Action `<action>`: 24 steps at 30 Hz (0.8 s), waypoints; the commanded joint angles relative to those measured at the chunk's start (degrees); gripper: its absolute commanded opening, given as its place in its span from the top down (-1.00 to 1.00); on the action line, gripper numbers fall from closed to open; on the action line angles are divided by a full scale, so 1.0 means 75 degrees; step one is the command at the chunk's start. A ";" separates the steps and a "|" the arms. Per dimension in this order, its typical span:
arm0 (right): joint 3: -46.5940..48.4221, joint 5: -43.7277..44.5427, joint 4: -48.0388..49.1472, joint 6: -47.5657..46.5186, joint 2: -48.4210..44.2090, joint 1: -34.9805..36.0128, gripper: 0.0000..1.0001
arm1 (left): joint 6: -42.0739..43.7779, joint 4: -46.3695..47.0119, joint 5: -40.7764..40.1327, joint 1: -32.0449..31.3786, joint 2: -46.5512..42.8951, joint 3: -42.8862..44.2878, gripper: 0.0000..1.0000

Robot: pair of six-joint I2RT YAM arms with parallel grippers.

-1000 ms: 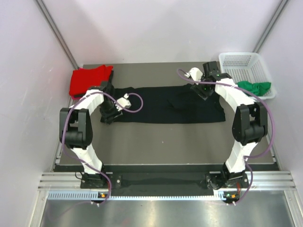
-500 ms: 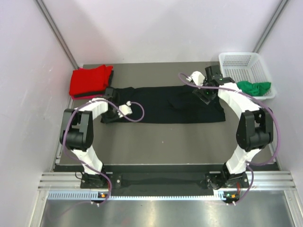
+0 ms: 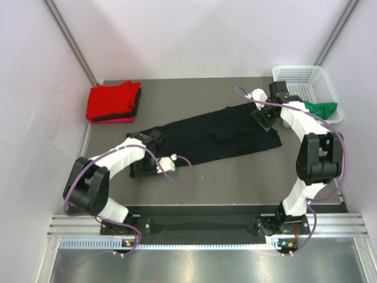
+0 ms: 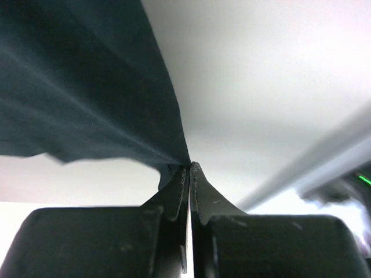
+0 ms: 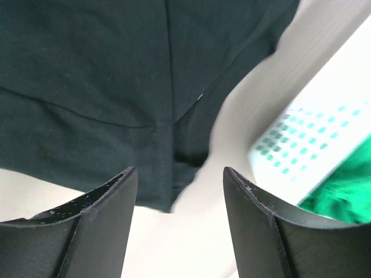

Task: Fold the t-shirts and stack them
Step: Fold the tshirt

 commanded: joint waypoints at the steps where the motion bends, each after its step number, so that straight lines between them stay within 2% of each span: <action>1: 0.0272 -0.0686 -0.0229 0.0161 0.0359 -0.0086 -0.23 | -0.1058 -0.2845 0.0592 -0.0553 -0.0675 -0.0003 1.00; 4: 0.0202 -0.1062 0.0028 0.0289 0.0617 -0.0098 -0.25 | -0.1329 -0.3924 0.1062 -0.0753 -0.0991 0.0173 1.00; 7: 0.0458 -0.1601 0.0216 0.0663 0.0968 -0.0098 -0.27 | -0.1587 -0.3938 0.1062 -0.1139 -0.1378 0.0185 1.00; 10: 0.1254 -0.1906 0.0111 0.1073 0.1577 -0.0074 -0.28 | -0.1681 -0.3915 0.1588 -0.1398 -0.1168 0.0395 1.00; 17: 0.2965 -0.1521 -0.0252 0.1204 0.2574 -0.0062 -0.30 | -0.1564 -0.3845 0.2046 -0.1773 -0.0629 0.0970 1.00; 24: 0.3565 -0.1239 -0.0779 0.1145 0.3125 -0.0086 -0.36 | -0.1576 -0.3809 0.2093 -0.1938 -0.0406 0.1321 1.00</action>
